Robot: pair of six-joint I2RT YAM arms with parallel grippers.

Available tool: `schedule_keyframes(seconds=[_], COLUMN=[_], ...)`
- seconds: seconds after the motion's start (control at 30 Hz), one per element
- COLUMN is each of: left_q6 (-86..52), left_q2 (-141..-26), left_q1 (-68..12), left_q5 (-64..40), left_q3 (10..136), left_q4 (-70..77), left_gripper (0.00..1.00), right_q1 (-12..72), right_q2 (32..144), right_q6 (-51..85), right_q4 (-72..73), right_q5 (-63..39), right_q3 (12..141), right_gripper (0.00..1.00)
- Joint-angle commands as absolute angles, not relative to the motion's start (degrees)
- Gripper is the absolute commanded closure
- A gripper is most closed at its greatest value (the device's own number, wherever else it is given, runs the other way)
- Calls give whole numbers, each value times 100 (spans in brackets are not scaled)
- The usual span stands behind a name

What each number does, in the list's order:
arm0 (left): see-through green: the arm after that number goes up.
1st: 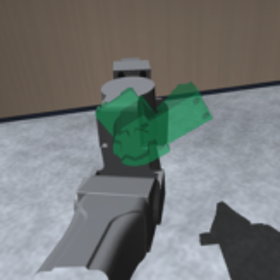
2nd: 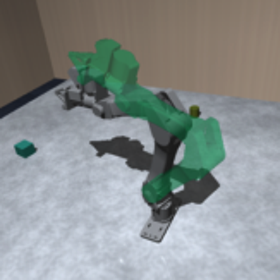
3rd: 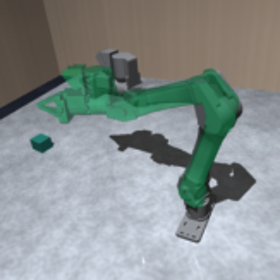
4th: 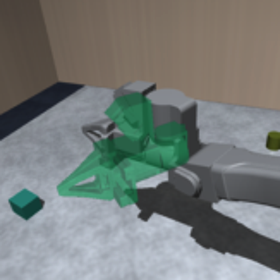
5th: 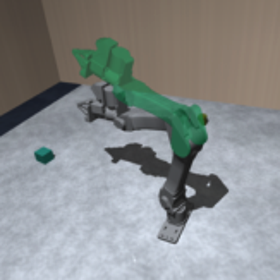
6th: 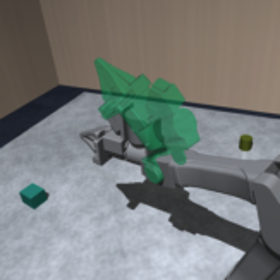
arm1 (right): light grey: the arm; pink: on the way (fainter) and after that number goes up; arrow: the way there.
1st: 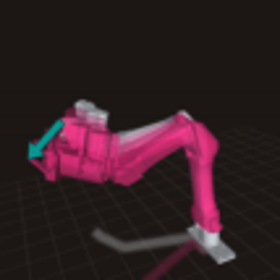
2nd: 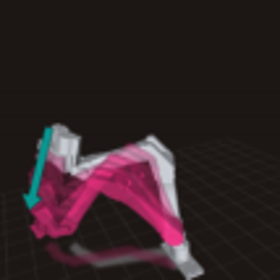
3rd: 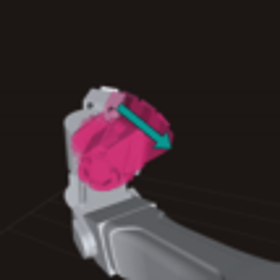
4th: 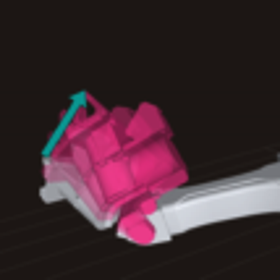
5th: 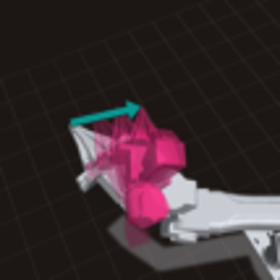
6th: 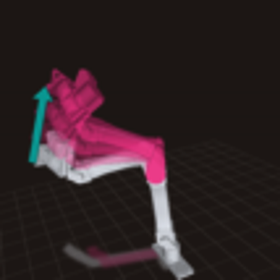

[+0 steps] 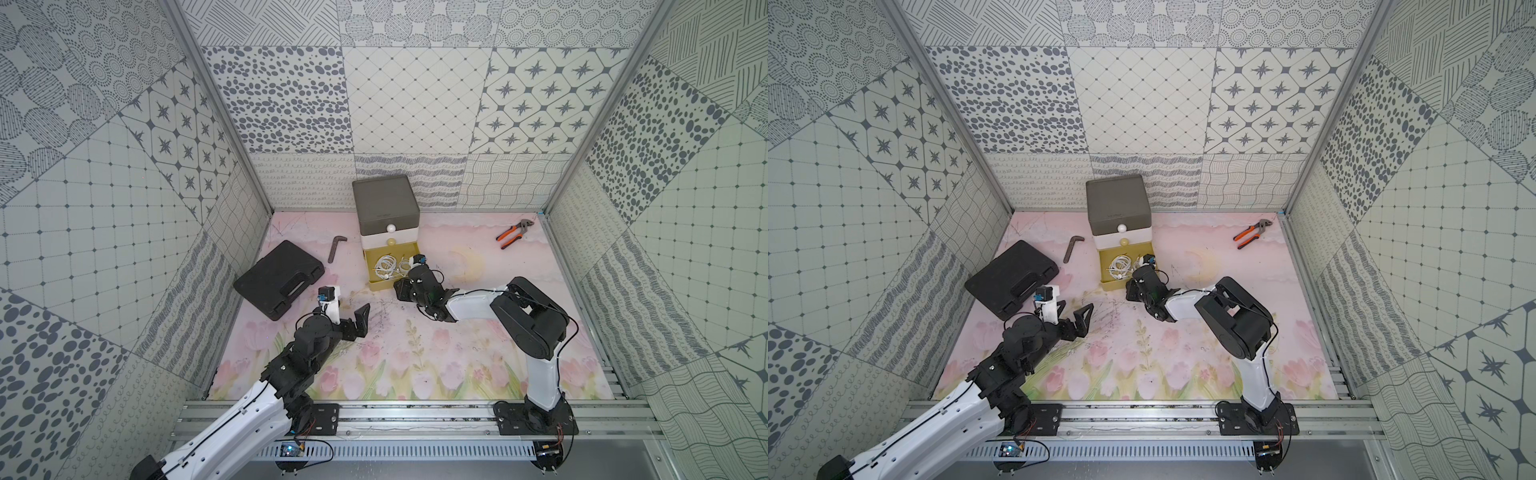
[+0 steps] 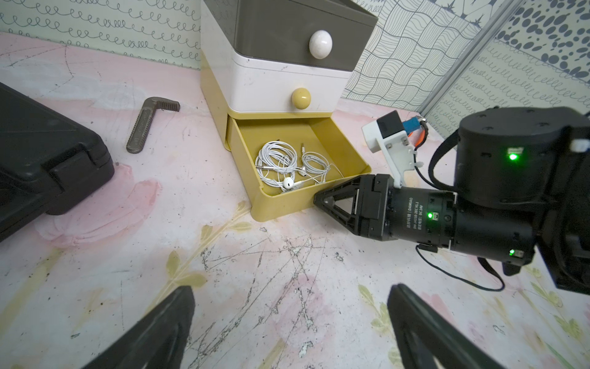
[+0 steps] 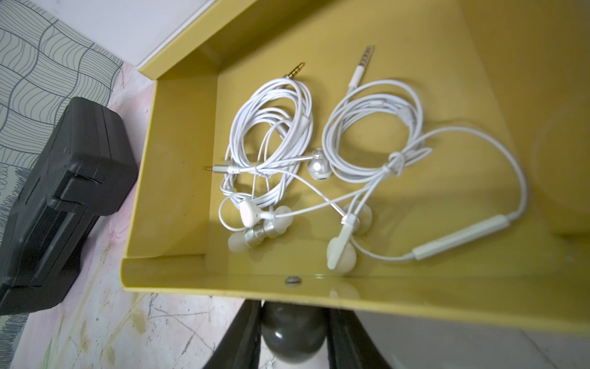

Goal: Place the wired earphones into the drawer by color
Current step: Close the drawer in the storage box.

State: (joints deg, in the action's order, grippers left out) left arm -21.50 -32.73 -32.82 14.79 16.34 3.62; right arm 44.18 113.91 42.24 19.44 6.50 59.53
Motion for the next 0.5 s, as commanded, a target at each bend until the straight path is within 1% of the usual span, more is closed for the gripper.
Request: schedule_keyframes(seconds=[0.0,0.47], left_q6=[-2145,-2145], left_q2=[-3252,-3228], left_q1=[-3233,-3236], left_q5=[1538,1573], left_q3=[1608,1585], left_q4=[483,488], left_gripper=[1,1], right_q1=[4202,4136], right_q2=[11555,11746], right_q6=[4043,3938], right_q4=[2566,2607], right_q5=[963,996], right_q3=[6244,6575], right_gripper=[65,63])
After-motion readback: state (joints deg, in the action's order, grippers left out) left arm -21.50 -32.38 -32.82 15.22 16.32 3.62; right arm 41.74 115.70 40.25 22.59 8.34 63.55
